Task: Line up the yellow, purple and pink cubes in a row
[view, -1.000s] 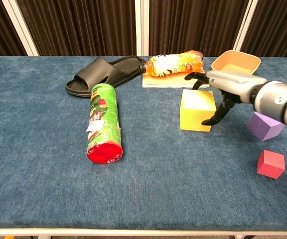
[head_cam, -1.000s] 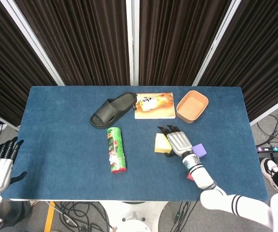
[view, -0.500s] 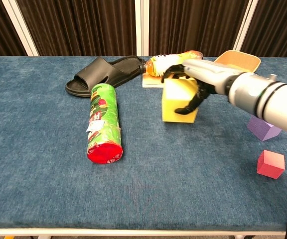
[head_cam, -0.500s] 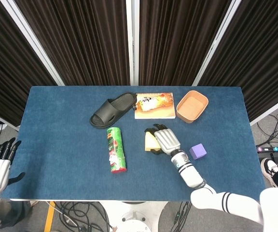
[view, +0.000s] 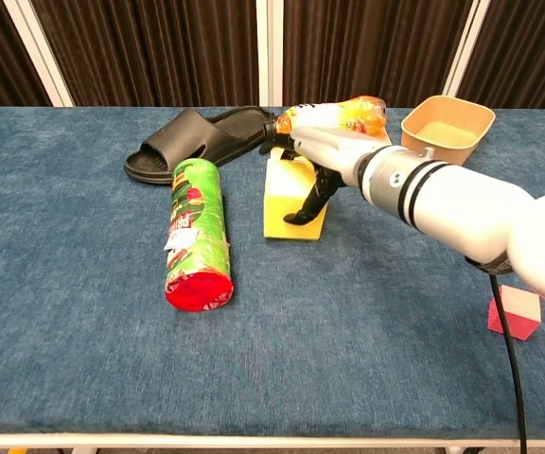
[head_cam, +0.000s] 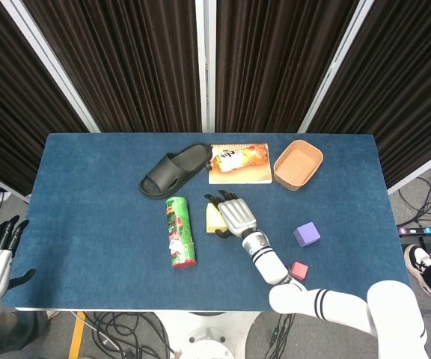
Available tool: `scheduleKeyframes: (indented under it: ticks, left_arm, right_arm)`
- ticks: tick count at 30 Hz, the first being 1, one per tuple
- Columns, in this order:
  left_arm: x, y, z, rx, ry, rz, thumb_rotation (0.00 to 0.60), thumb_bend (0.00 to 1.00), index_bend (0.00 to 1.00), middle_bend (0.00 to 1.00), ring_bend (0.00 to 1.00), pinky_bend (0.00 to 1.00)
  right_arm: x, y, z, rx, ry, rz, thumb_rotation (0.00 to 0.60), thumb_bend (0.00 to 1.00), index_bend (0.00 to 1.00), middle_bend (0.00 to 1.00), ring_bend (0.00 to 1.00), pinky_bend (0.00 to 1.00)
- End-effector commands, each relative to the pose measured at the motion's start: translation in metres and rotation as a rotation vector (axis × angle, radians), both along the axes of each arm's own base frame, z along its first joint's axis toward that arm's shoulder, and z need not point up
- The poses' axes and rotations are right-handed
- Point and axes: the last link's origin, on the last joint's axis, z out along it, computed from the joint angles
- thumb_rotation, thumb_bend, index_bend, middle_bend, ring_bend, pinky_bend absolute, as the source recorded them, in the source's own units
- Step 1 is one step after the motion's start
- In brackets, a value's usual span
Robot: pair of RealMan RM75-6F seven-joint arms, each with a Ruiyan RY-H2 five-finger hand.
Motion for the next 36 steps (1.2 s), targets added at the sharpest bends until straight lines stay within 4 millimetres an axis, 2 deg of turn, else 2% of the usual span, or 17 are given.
scheduleKeyframes:
  ticks: [1, 3, 7, 10, 12, 14, 17, 19, 22, 27, 32, 36]
  left_arm:
    - [0.0, 0.0, 0.0, 0.004, 0.0, -0.004, 0.6, 0.06, 0.13, 0.16, 0.11, 0.16]
    - [0.001, -0.001, 0.001, 0.01, 0.0, -0.009, 0.6, 0.06, 0.13, 0.16, 0.11, 0.16]
    - [0.002, 0.0, 0.002, 0.016, -0.004, -0.017, 0.6, 0.06, 0.13, 0.16, 0.11, 0.16]
    - [0.002, -0.001, 0.002, 0.012, -0.01, -0.017, 0.6, 0.06, 0.14, 0.16, 0.11, 0.16]
    - [0.002, 0.0, 0.001, 0.008, -0.015, -0.018, 0.6, 0.06, 0.13, 0.16, 0.11, 0.16]
    - [0.004, 0.002, 0.0, 0.004, -0.022, -0.023, 0.6, 0.06, 0.14, 0.16, 0.11, 0.16]
    - [0.008, 0.004, -0.001, -0.003, -0.027, -0.036, 0.6, 0.06, 0.14, 0.16, 0.11, 0.16]
    - [0.012, 0.005, -0.001, -0.01, -0.035, -0.044, 0.6, 0.06, 0.14, 0.16, 0.11, 0.16]
    - [0.015, 0.006, -0.001, -0.016, -0.036, -0.048, 0.6, 0.06, 0.13, 0.16, 0.11, 0.16]
    - [0.018, 0.006, -0.002, -0.023, -0.032, -0.043, 0.6, 0.06, 0.13, 0.16, 0.11, 0.16]
    - [0.021, 0.006, -0.001, -0.026, -0.03, -0.041, 0.6, 0.06, 0.14, 0.16, 0.11, 0.16]
    - [0.021, 0.006, -0.002, -0.028, -0.028, -0.033, 0.6, 0.06, 0.13, 0.16, 0.11, 0.16]
  right_arm:
    - [0.0, 0.005, 0.0, 0.016, 0.01, 0.005, 0.6, 0.12, 0.0, 0.09, 0.0, 0.04]
    - [-0.001, 0.007, 0.007, 0.015, -0.006, -0.002, 0.6, 0.1, 0.0, 0.04, 0.0, 0.01]
    - [-0.016, 0.011, 0.04, -0.035, -0.026, 0.005, 0.6, 0.09, 0.0, 0.01, 0.0, 0.0]
    - [-0.047, 0.015, 0.081, -0.107, 0.003, 0.008, 0.6, 0.1, 0.0, 0.06, 0.0, 0.0]
    - [-0.068, 0.02, 0.101, -0.13, 0.027, 0.003, 0.6, 0.1, 0.0, 0.1, 0.0, 0.0]
    - [-0.093, 0.028, 0.12, -0.145, 0.08, 0.009, 0.6, 0.1, 0.02, 0.13, 0.0, 0.0]
    - [-0.128, 0.04, 0.137, -0.141, 0.185, 0.021, 0.6, 0.11, 0.07, 0.14, 0.0, 0.0]
    - [-0.149, 0.047, 0.143, -0.126, 0.244, 0.021, 0.6, 0.11, 0.08, 0.14, 0.0, 0.0]
    - [-0.171, 0.055, 0.147, -0.103, 0.28, 0.012, 0.6, 0.11, 0.09, 0.14, 0.0, 0.0]
    - [-0.199, 0.056, 0.145, -0.084, 0.329, 0.001, 0.6, 0.11, 0.11, 0.13, 0.0, 0.0]
    - [-0.209, 0.051, 0.135, -0.066, 0.338, 0.004, 0.6, 0.12, 0.11, 0.12, 0.0, 0.0]
    - [-0.208, 0.046, 0.127, -0.061, 0.311, 0.019, 0.6, 0.12, 0.12, 0.12, 0.0, 0.0]
